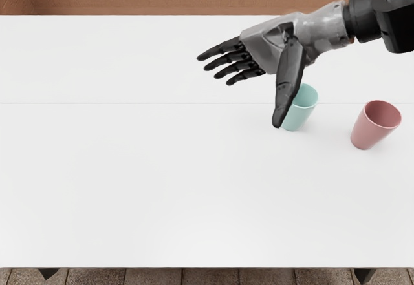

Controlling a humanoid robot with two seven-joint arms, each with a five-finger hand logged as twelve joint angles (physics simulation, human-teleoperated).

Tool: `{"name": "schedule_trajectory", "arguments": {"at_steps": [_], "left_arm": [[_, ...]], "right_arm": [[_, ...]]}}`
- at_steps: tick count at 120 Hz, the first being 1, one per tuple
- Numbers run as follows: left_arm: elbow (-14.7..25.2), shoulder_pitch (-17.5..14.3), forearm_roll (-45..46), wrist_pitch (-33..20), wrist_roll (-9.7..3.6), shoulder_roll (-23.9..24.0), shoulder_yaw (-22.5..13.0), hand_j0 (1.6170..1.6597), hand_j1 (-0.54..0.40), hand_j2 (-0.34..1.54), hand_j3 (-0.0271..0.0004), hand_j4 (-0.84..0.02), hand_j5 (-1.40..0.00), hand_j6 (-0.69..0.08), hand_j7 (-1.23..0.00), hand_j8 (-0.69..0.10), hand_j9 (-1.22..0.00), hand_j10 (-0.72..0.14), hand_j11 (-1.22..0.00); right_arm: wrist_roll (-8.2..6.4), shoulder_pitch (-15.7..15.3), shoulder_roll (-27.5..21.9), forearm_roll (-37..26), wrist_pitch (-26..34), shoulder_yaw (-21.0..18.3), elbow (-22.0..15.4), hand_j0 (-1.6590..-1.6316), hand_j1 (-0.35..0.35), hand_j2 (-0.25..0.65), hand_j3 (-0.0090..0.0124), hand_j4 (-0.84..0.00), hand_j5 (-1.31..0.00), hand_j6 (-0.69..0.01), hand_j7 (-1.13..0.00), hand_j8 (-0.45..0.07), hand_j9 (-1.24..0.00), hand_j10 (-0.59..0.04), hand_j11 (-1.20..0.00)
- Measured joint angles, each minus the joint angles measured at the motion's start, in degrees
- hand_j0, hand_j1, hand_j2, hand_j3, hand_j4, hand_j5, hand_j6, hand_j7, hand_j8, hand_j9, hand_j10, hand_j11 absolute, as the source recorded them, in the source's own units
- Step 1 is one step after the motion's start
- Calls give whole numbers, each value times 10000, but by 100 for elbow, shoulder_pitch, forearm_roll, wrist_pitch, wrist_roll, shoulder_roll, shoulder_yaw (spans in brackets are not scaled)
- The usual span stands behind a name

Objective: Pick up cup and place in cup with right hand

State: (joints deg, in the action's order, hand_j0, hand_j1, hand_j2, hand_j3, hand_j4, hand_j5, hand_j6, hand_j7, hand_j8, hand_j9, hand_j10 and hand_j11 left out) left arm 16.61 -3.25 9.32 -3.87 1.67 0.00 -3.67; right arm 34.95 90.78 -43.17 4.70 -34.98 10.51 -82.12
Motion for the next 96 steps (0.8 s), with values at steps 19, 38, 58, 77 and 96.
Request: {"name": "schedule_trajectory", "arguments": {"at_steps": [19, 38, 58, 77, 96], "left_arm": [[0, 0, -1, 0, 0, 0, 0, 16581, 3444, 7, 0, -37, -50, -37, -50, -37, -50, -38, -50], [0, 0, -1, 0, 0, 0, 0, 16581, 3444, 6, 0, -37, -50, -37, -50, -38, -50, -38, -50], [0, 0, -1, 0, 0, 0, 2, 16581, 3444, 6, 0, -38, -50, -38, -50, -38, -50, -38, -50], [0, 0, -1, 0, 0, 0, 1, 16581, 3444, 6, 0, -38, -50, -38, -50, -38, -50, -38, -50], [0, 0, -1, 0, 0, 0, 1, 16581, 3444, 6, 0, -38, -50, -38, -50, -38, -50, -38, -50]], "right_arm": [[4, 299, -16, -569, 20, -247, 91, -16581, -3250, -45, 0, -208, -260, -210, -260, -207, -259, -204, -259], [5, 501, 359, -2280, 1743, -820, 433, -16581, -3221, -49, 0, -237, -293, -241, -292, -238, -292, -233, -292], [5, 560, 715, -3240, 2852, -2047, 503, -16581, -3211, -47, 0, -255, -308, -263, -306, -257, -307, -250, -307], [5, 525, 995, -3477, 3123, -2742, 613, -16581, -3204, -45, 0, -269, -320, -281, -316, -273, -319, -263, -318], [5, 364, 1079, -3528, 3354, -2988, 744, -16581, -3202, -43, 0, -272, -323, -285, -319, -275, -322, -265, -321]]}}
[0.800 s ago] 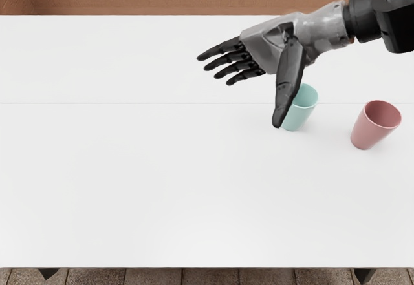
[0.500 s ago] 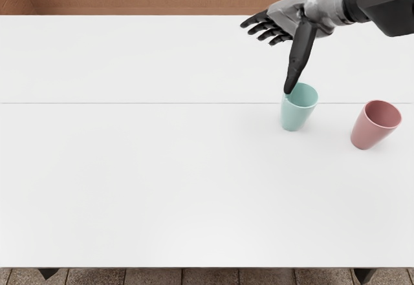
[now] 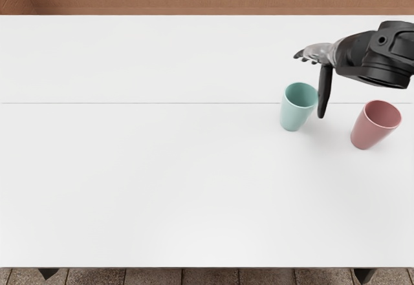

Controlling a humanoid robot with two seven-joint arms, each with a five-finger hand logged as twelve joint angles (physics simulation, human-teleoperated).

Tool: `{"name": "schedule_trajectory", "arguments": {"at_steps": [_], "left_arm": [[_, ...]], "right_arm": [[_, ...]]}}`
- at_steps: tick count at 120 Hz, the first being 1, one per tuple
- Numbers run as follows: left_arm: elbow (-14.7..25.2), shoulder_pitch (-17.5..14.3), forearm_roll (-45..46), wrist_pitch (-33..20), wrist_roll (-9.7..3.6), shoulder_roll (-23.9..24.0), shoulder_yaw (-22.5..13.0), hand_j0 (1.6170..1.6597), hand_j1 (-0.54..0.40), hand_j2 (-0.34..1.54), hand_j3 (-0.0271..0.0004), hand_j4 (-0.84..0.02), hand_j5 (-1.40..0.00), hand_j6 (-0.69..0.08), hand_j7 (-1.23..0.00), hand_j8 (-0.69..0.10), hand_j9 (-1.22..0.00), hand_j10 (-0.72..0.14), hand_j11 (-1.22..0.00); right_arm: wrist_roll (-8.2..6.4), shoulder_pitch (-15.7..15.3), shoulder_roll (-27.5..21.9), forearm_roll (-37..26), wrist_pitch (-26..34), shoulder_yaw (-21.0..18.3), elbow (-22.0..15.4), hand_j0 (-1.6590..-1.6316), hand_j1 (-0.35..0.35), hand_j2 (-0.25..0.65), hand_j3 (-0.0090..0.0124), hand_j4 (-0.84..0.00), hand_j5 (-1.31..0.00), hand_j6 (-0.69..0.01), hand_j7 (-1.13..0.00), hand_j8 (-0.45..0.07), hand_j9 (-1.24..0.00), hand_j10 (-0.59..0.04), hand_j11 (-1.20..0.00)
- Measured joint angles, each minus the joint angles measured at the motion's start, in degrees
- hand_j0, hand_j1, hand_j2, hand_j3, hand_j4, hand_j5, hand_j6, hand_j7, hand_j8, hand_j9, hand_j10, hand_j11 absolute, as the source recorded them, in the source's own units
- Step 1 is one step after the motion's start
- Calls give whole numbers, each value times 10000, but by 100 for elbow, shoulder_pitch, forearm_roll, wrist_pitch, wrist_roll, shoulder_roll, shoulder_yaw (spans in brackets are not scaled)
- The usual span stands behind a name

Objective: Pick up cup and place in cup with right hand

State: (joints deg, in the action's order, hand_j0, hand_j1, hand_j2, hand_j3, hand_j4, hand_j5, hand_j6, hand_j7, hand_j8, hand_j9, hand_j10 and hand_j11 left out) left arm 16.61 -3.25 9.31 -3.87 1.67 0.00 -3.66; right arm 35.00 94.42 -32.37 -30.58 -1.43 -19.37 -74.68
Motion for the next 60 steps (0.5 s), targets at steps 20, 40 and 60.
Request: {"name": "schedule_trajectory", "arguments": {"at_steps": [20, 40, 60], "left_arm": [[0, 0, 0, 0, 0, 0, 0, 16581, 3444, 6, 0, -38, -50, -38, -50, -38, -50, -38, -50], [0, 0, 0, 0, 0, 0, -1, 16581, 3444, 6, 0, -39, -50, -38, -50, -38, -50, -38, -50], [0, 0, 0, 0, 0, 0, -1, 16581, 3444, 6, 0, -38, -50, -38, -50, -38, -50, -38, -50]], "right_arm": [[0, -206, 77, -14, 494, -16, 172, -16581, -3199, -42, 0, -275, -328, -288, -324, -279, -327, -269, -326], [0, -444, 354, -5, 789, -29, 244, -16581, -3194, -41, 0, -279, -334, -292, -330, -283, -333, -273, -332], [0, -598, 766, -8, 933, -35, 596, -16581, -3192, -41, 0, -279, -336, -292, -332, -283, -335, -274, -334]]}}
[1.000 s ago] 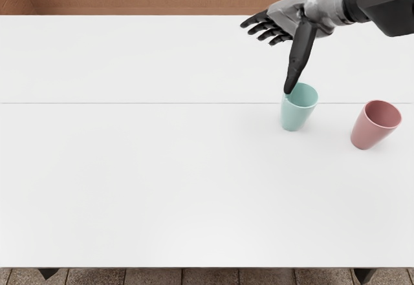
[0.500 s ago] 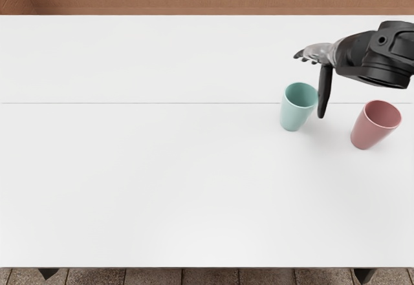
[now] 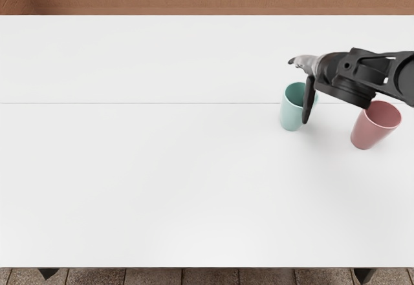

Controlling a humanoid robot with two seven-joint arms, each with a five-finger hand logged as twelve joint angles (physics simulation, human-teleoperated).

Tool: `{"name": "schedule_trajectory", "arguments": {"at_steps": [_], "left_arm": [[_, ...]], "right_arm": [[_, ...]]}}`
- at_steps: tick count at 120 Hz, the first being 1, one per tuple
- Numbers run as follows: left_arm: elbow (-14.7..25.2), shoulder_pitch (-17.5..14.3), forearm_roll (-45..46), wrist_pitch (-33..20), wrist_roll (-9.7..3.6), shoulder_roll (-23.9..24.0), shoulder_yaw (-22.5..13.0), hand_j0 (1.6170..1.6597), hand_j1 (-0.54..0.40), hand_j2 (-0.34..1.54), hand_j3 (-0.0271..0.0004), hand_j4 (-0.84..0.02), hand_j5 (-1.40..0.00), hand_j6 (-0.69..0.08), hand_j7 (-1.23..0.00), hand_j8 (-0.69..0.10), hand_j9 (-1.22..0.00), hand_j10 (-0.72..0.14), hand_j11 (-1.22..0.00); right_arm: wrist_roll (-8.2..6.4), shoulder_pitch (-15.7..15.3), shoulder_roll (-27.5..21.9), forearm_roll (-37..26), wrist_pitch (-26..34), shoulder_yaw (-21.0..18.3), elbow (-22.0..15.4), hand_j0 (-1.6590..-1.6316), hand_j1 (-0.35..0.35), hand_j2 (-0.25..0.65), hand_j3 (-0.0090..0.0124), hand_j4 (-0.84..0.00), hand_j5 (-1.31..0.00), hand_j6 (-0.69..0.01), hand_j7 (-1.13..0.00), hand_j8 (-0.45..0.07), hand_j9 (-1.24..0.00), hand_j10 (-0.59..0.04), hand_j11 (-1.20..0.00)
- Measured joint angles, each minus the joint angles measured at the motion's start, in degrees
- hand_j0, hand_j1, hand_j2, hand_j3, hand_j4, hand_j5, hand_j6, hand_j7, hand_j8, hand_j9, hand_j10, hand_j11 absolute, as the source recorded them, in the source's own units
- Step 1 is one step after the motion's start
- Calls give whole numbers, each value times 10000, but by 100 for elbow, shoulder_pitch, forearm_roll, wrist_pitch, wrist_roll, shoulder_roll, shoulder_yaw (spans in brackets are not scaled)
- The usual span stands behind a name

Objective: Pick up cup and place in cup with right hand

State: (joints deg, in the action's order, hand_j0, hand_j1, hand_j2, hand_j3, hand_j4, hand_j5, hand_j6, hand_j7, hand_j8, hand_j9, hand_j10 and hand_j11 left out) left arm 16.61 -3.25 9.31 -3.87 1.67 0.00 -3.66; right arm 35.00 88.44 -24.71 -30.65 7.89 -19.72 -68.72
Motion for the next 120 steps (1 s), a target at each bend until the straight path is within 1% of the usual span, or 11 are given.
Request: {"name": "schedule_trajectory", "arguments": {"at_steps": [19, 51, 82, 85, 89, 92, 95, 96, 98, 111, 120], "left_arm": [[0, 0, 0, 0, 0, 0, -1, 16581, 3444, 6, 0, -38, -50, -38, -50, -38, -50, -38, -50], [0, 0, 0, 0, 0, 0, 2, 16581, 3444, 6, 0, -38, -50, -38, -50, -38, -50, -38, -50], [0, 0, 0, 0, 0, 0, -1, 16581, 3443, 8, -1, -38, -51, -38, -51, -38, -51, -38, -51], [0, 0, 1, 0, 0, 0, -1, 16581, 3443, 7, -1, -38, -50, -38, -50, -38, -51, -38, -51], [0, 0, 1, 0, 0, 0, -1, 16581, 3443, 7, 0, -38, -50, -38, -50, -38, -51, -38, -51], [0, 0, 1, 0, 0, 0, -1, 16581, 3443, 7, 0, -38, -50, -38, -50, -38, -50, -38, -51], [0, 0, 1, 0, 0, 0, -1, 16580, 3443, 7, 0, -38, -50, -38, -50, -38, -50, -38, -51], [0, 0, 1, 0, 0, 0, -1, 16580, 3444, 7, 0, -38, -50, -38, -50, -38, -50, -38, -51], [0, 0, 1, 0, 0, 0, 0, 16580, 3443, 7, 0, -38, -50, -38, -50, -38, -50, -38, -51], [0, 0, 1, 0, 0, 0, 1, 16580, 3443, 7, 0, -38, -50, -38, -50, -38, -50, -38, -51], [0, 0, 1, 0, 0, 0, 1, 16581, 3443, 8, -1, -38, -50, -38, -51, -38, -51, -38, -51]], "right_arm": [[0, -104, 237, 4, 29, -34, 201, -16581, -3191, -42, 0, -279, -337, -291, -334, -283, -336, -274, -335], [0, -157, 270, 36, 26, -57, 243, -16581, -3177, -44, 0, -288, -351, -301, -348, -292, -350, -284, -349], [3, -161, 279, -9, 25, -173, 250, -16583, -1973, -96, 1, -1354, -1635, -1418, -1592, -1396, -1617, -1394, -1606], [5, -161, 282, -9, 23, -177, 250, -16571, -2388, -19, 0, -1427, -1802, -1521, -1732, -1479, -1773, -1484, -1756], [7, -161, 285, -21, 21, -179, 252, -16570, -2293, -119, 1, -1588, -1980, -1692, -1905, -1656, -1938, -1667, -1915], [8, -161, 287, -21, 20, -181, 250, -16563, -2511, -137, 1, -1662, -2124, -1787, -2030, -1736, -2076, -1753, -2049], [8, -160, 289, -32, 18, -182, 250, -16560, -2439, -354, 1, -1802, -2260, -1929, -2166, -1887, -2205, -1906, -2173], [8, -161, 289, -28, 17, -183, 249, -16553, -2666, -381, 0, -1819, -2321, -1956, -2216, -1905, -2263, -1927, -2230], [8, -161, 290, -29, 16, -183, 249, -16548, -2732, -537, 1, -1894, -2427, -2038, -2314, -1982, -2368, -2003, -2335], [7, -161, 255, -29, 12, -161, 242, -16548, -2071, -680, 1, -2465, -3084, -2614, -2968, -2565, -3018, -2590, -2981], [12, -159, 226, 47, 3, -119, 230, -16545, -1492, -809, 2, -3092, -3903, -3265, -3761, -3222, -3805, -3263, -3750]]}}
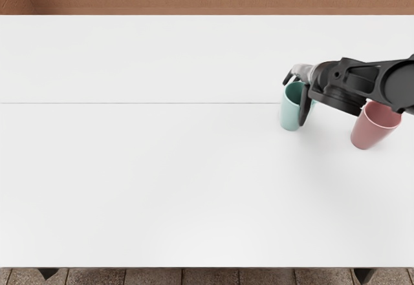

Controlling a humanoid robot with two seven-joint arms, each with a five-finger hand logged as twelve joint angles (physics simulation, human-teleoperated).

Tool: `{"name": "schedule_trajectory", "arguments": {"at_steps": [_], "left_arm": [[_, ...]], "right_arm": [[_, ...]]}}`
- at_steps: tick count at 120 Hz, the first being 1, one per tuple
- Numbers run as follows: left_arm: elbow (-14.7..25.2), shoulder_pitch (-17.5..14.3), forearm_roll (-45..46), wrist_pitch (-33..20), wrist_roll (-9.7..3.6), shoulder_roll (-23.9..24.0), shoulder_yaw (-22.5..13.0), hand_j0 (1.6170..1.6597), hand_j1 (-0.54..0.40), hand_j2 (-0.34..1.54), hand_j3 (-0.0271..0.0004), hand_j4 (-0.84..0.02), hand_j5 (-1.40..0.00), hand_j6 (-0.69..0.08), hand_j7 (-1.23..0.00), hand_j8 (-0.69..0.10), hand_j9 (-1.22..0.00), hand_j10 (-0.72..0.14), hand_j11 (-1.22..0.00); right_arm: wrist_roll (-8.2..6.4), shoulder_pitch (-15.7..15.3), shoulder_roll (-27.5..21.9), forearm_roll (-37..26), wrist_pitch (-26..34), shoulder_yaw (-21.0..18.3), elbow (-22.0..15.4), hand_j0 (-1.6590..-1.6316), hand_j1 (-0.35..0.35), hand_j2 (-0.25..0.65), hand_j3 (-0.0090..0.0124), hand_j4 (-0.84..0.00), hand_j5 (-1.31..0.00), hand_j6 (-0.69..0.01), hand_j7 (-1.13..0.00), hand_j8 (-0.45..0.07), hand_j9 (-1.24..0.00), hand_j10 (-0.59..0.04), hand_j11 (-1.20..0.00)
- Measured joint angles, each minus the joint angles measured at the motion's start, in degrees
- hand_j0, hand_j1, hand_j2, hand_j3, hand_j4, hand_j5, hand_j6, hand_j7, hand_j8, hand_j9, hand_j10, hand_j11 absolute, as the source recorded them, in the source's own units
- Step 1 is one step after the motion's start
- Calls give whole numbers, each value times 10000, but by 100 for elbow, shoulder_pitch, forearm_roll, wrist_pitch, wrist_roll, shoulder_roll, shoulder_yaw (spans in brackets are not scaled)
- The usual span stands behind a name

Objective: Pick up cup and place in cup with right hand

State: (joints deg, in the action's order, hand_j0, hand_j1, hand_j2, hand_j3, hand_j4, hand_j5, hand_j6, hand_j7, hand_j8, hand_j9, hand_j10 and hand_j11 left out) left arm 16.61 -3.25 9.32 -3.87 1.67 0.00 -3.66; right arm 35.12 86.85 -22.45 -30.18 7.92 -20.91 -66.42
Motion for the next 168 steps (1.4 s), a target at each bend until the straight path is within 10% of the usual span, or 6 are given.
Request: {"name": "schedule_trajectory", "arguments": {"at_steps": [10, 17, 41, 51, 122, 168], "left_arm": [[0, 0, -1, 0, 0, 0, 0, 16581, 3443, 8, -1, -38, -51, -38, -51, -38, -51, -38, -51], [0, 0, -2, 0, 1, 0, 2, 16581, 3443, 8, -1, -39, -51, -38, -51, -38, -51, -38, -51], [0, 0, -2, 0, 1, 0, 0, 16581, 3443, 8, -1, -39, -52, -38, -52, -38, -52, -38, -52], [0, 0, -2, 0, 1, 0, 1, 16581, 3443, 8, -1, -39, -52, -38, -52, -38, -51, -38, -51], [0, 0, -2, 0, 1, 0, 0, 16581, 3443, 7, -1, -39, -51, -38, -51, -38, -51, -38, -51], [0, 0, -2, -1, 0, 0, 1, 16581, 3443, 8, -1, -38, -51, -38, -51, -37, -51, -37, -51]], "right_arm": [[-6, -4, -42, 138, -2, 153, -13, -16536, -530, -1155, -1, -3960, -5186, -4102, -5041, -4035, -5146, -4057, -5105], [-5, -13, -60, 233, -12, 230, -21, -16517, -82, -1466, -4, -4354, -6232, -4017, -5905, -3401, -6101, -4426, -6060], [-5, -54, -259, 368, -44, 465, -26, -16490, 884, -728, 19, -4069, -8749, -2362, -7477, -1630, -8138, -2792, -8051], [-6, -65, -508, 374, -32, 689, -69, -16480, 1291, -62, -4, -3668, -8973, -1982, -7795, -1208, -8461, -2547, -8381], [-12, 1000, -3842, 632, -1101, 904, -1979, -16468, 1287, -465, 1, -3276, -9222, -1531, -8326, -818, -8895, -2271, -8871], [-8, 951, -4222, 607, -1326, 639, -2109, -16453, 1368, -354, 1, -3269, -9431, -1484, -8437, -769, -8933, -2219, -8931]]}}
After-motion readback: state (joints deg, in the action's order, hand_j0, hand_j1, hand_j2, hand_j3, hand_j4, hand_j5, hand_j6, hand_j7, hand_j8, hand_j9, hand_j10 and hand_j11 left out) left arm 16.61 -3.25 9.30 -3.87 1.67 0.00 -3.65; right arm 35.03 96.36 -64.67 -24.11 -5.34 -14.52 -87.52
